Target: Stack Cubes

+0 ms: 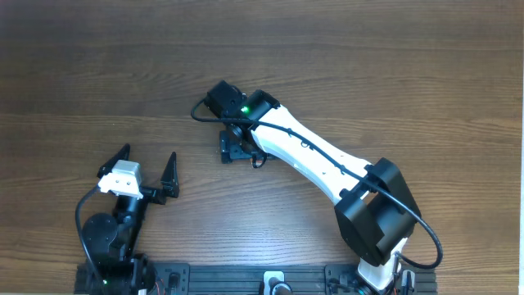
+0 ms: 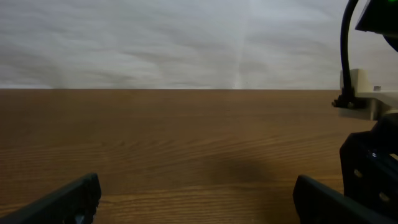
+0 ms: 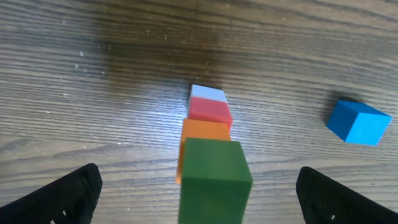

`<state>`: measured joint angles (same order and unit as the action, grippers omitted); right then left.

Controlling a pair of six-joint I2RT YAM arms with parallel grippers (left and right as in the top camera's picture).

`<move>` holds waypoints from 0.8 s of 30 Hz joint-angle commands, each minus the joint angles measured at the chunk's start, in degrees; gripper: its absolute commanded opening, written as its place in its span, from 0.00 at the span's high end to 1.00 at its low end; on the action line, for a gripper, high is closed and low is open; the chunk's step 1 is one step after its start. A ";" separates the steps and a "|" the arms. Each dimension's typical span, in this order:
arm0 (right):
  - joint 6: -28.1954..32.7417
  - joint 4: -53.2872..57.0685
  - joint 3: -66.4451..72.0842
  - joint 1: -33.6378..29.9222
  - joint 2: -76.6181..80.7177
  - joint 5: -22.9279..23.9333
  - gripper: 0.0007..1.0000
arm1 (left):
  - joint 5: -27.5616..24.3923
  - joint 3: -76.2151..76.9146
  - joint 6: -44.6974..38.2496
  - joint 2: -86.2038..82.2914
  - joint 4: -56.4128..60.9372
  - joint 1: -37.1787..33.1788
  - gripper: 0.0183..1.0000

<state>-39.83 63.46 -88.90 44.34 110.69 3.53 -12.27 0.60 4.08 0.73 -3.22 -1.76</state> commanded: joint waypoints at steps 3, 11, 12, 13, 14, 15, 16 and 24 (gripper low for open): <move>2.51 -0.02 0.28 -0.26 -6.78 0.46 0.01 | -0.76 -0.26 -0.66 -0.57 -0.04 -0.24 0.00; 5.35 4.92 0.33 -4.42 -20.76 4.07 0.01 | -0.79 -0.26 -0.66 -0.57 -0.04 -0.24 0.00; 5.73 6.91 0.44 -5.97 -22.29 4.83 0.01 | -0.76 -0.26 -0.66 -0.57 -0.04 -0.24 0.00; 5.95 8.17 0.57 -6.95 -22.99 5.27 0.01 | -0.76 -0.26 -0.66 -0.57 -0.04 -0.24 0.00; 6.40 9.92 0.92 -8.44 -23.65 5.73 0.01 | -0.76 -0.26 -0.66 -0.57 -0.04 -0.24 0.00; 6.75 10.88 1.31 -9.31 -23.89 5.79 0.01 | -0.76 -0.26 -0.66 -0.57 -0.04 -0.24 0.00; 7.08 11.78 2.01 -10.27 -23.91 5.77 0.01 | -0.76 -0.26 -0.66 -0.57 -0.04 -0.24 0.00; 10.88 -1.95 21.24 -15.72 -23.65 1.14 0.01 | -0.76 -0.26 -0.66 -0.57 -0.04 -0.24 0.00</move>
<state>-31.97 65.54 -74.24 30.59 86.39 7.42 -12.25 0.62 4.08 0.69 -3.22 -1.76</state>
